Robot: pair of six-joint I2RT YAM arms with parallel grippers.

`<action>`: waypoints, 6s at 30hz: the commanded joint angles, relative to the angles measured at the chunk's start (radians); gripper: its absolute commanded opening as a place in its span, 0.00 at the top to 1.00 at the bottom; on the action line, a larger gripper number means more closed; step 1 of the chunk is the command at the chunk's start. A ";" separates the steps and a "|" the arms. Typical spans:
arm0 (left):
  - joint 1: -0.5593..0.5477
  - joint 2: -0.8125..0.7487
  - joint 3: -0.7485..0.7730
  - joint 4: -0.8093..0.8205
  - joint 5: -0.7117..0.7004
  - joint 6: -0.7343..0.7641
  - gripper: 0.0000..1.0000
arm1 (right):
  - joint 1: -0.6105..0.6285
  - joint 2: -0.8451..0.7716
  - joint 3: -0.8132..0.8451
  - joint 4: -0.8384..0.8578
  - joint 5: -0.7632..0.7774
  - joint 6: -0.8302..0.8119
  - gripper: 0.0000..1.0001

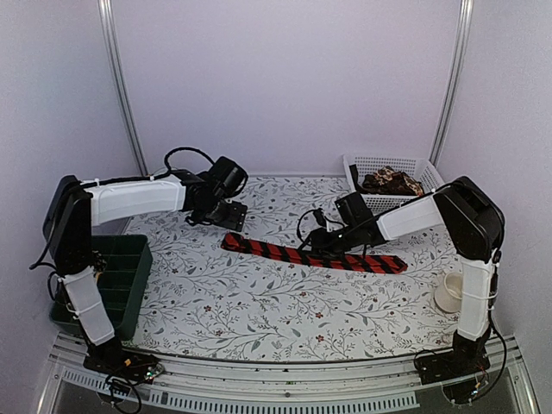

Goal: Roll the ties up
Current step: Roll the tie at the center of the board.

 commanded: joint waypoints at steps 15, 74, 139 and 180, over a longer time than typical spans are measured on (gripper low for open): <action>0.063 -0.068 -0.152 0.174 0.214 -0.063 0.18 | -0.085 -0.237 -0.233 -0.272 0.139 -0.065 0.47; 0.260 0.284 0.165 -0.111 1.153 1.545 0.04 | 0.163 0.291 0.464 -0.108 -0.004 0.261 0.52; 0.228 0.166 0.057 -0.017 0.934 0.732 0.22 | 0.124 0.412 0.391 -0.004 -0.180 0.350 0.80; 0.267 0.276 -0.422 0.700 1.177 -0.229 0.31 | 0.098 0.484 0.387 0.073 -0.245 0.394 0.80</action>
